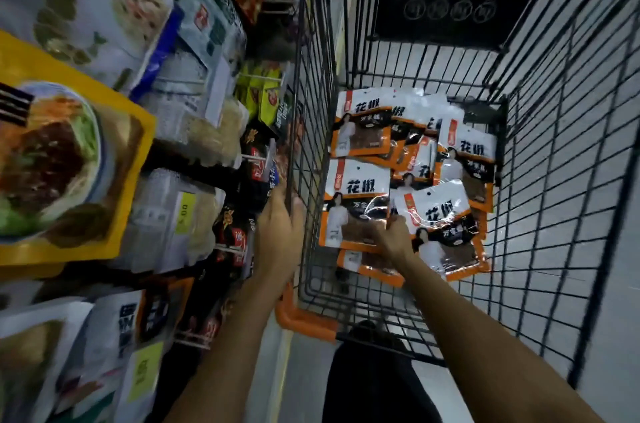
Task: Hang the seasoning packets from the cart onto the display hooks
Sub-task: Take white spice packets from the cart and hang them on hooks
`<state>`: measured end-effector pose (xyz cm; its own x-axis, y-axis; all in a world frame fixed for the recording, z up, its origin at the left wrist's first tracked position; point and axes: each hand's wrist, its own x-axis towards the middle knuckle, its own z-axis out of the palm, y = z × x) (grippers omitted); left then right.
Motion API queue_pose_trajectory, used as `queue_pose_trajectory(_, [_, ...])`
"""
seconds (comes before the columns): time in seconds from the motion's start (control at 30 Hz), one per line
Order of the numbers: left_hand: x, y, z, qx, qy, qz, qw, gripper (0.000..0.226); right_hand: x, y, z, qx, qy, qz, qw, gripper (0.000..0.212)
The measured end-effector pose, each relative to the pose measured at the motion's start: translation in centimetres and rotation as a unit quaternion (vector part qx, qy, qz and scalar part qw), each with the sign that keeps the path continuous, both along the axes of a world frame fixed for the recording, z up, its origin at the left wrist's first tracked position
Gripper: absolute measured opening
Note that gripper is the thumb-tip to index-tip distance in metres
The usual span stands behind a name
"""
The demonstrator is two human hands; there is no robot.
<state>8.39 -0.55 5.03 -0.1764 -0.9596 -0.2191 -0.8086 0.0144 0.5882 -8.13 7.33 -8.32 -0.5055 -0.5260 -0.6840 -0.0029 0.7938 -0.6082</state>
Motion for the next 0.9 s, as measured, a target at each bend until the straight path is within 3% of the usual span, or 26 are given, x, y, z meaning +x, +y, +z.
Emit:
queue_pose_trajectory(0.13, [0.0, 0.1, 0.1, -0.029, 0.034, -0.019, 0.999, 0.034, 1.0, -1.2, -1.9, 0.057, 0.033, -0.049, 0.997, 0.059])
queue_pose_trajectory(0.17, [0.0, 0.1, 0.2, -0.031, 0.035, -0.023, 0.999, 0.034, 1.3, -1.4, -2.3, 0.072, 0.037, -0.048, 0.996, 0.06])
queue_pose_trajectory(0.33, [0.0, 0.0, 0.4, -0.031, 0.026, -0.036, 0.999, 0.036, 2.1, -1.6, -2.2, 0.036, 0.034, -0.08, 0.996, 0.033])
queue_pose_trajectory(0.47, [0.0, 0.0, 0.7, -0.038, 0.022, -0.044, 0.998, 0.033, 1.8, -1.7, -1.8, 0.013, 0.054, -0.066, 0.996, 0.028])
queue_pose_trajectory(0.73, [0.1, 0.2, 1.0, -0.064, 0.028, -0.047, 0.996, 0.027, -0.4, 0.7, -0.8, 0.067, 0.13, -0.118, 0.982, 0.026])
queue_pose_trajectory(0.9, [0.4, 0.0, 1.5, -0.04, -0.006, -0.064, 0.997, 0.034, -1.3, 2.1, 3.5, -0.045, 0.153, -0.106, 0.982, 0.022])
